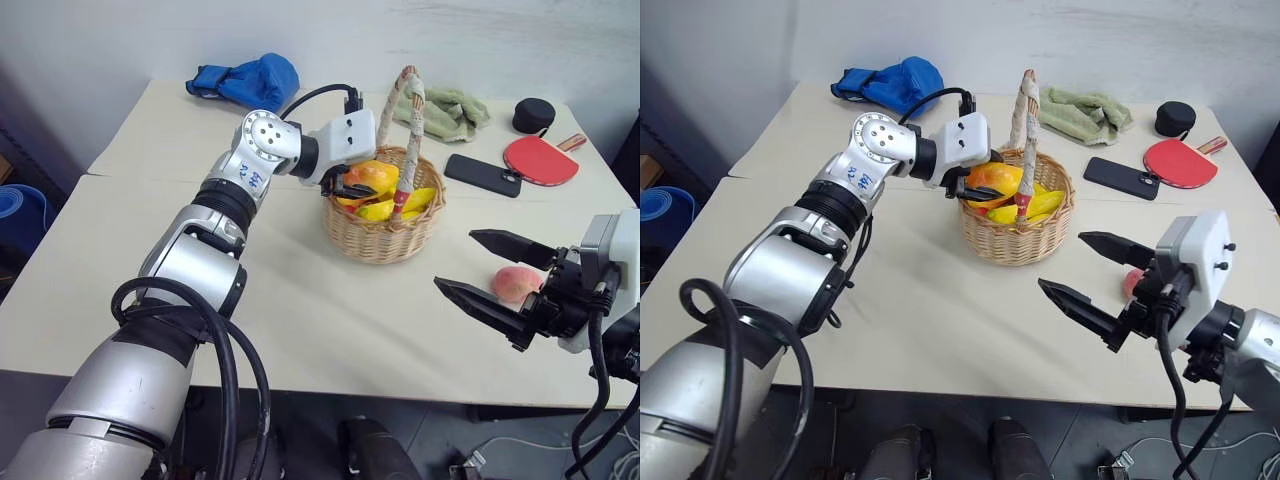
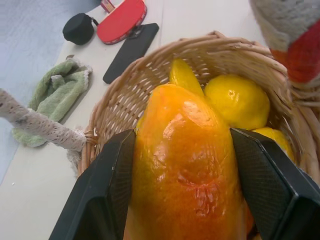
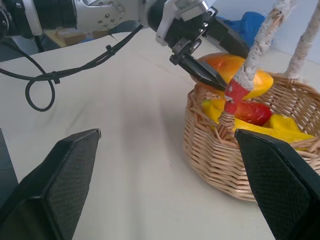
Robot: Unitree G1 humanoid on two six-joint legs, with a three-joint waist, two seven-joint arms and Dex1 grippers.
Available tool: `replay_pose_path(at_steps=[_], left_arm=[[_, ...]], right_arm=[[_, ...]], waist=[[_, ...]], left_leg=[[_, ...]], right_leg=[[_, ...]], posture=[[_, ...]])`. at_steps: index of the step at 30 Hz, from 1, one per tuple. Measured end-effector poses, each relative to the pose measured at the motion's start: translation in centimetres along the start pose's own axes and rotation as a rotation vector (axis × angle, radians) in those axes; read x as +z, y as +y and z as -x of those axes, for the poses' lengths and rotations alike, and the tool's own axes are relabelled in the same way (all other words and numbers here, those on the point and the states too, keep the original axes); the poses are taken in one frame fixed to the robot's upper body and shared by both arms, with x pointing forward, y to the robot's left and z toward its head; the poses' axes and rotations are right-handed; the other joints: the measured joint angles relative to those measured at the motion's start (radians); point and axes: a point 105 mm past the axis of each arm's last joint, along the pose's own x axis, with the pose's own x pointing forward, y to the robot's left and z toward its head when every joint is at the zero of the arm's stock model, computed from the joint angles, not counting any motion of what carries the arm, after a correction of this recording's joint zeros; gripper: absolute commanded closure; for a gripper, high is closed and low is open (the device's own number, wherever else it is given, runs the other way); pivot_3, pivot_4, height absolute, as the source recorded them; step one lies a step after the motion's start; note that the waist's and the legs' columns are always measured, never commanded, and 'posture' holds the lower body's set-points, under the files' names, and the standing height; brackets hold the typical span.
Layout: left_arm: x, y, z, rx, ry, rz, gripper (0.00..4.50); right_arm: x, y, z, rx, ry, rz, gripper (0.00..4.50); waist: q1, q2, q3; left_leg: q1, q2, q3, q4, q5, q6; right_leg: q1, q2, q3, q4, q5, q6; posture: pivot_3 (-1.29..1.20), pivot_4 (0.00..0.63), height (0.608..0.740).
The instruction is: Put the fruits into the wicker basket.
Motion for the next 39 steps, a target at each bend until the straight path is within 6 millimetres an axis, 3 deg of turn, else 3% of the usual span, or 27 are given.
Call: replay_pose_path(at_steps=[4,9,14,18,21,24,27,39], left_arm=[[0.1,-0.2,-0.4,-0.001,-0.014,0.028,0.06],[0.1,0.2,0.4,0.008,-0.047,0.057,0.06],[1.7,0.8,5.6,-0.098,-0.287,0.197,0.06],[1.3,-2.9,10.7,-0.277,-0.405,0.287,0.06],[0.3,-7.7,12.3,-0.401,-0.34,0.365,0.06],[0.7,-11.4,12.2,-0.511,-0.304,0.369,0.06],[1.3,-12.7,12.2,-0.535,-0.302,0.363,0.06],[2.2,-12.6,11.8,-0.422,-0.317,0.364,0.06]], right_arm=[[0.1,0.0,-0.2,-0.002,-0.006,0.001,0.0],[0.0,-0.3,-0.1,-0.024,0.0,0.013,0.0],[-2.1,-2.1,0.9,-0.148,0.084,0.01,0.0],[-4.2,-5.2,3.1,-0.293,0.214,0.054,0.0],[-6.2,-7.9,5.2,-0.363,0.339,0.06,0.0],[-7.4,-10.1,6.4,-0.382,0.414,0.06,0.0],[-8.3,-11.8,6.4,-0.382,0.465,0.094,0.0],[-12.6,-16.0,4.8,-0.409,0.556,-0.018,0.0]], waist=[[-0.001,0.0,0.0],[-0.004,0.0,0.0],[-0.004,0.0,0.0],[-0.012,0.003,0.0],[-0.016,0.003,0.0],[-0.005,0.003,0.0],[-0.004,0.003,0.0],[-0.008,0.006,0.001]], left_leg=[[0.0,0.0,0.0,0.0,0.0,0.0],[0.001,0.001,0.001,-0.001,0.0,-0.001],[0.001,0.001,0.003,-0.002,0.001,-0.002],[0.003,0.002,0.004,-0.002,0.001,-0.003],[0.005,0.002,0.001,-0.001,0.001,-0.004],[0.005,0.001,0.0,0.001,0.002,-0.004],[0.007,0.0,0.0,0.002,0.002,-0.002],[0.006,0.001,0.001,0.001,0.001,-0.003]], right_leg=[[0.0,0.0,0.0,0.0,0.0,0.0],[-0.001,0.001,0.001,0.001,0.0,0.0],[-0.002,0.001,0.001,0.001,0.0,0.0],[-0.002,0.0,0.002,0.007,0.0,0.0],[-0.001,0.0,0.001,0.01,0.0,0.0],[0.002,0.0,0.0,0.008,-0.001,-0.001],[0.005,0.0,0.0,0.007,-0.001,-0.001],[0.002,0.001,0.001,0.006,-0.001,-0.001]], posture=[[0.0,0.15,0.74],[0.0,0.15,0.74],[0.0,0.15,0.74],[0.0,0.15,0.74],[0.0,0.15,0.74],[0.0,0.15,0.74],[0.0,0.15,0.74],[0.0,0.15,0.74]])
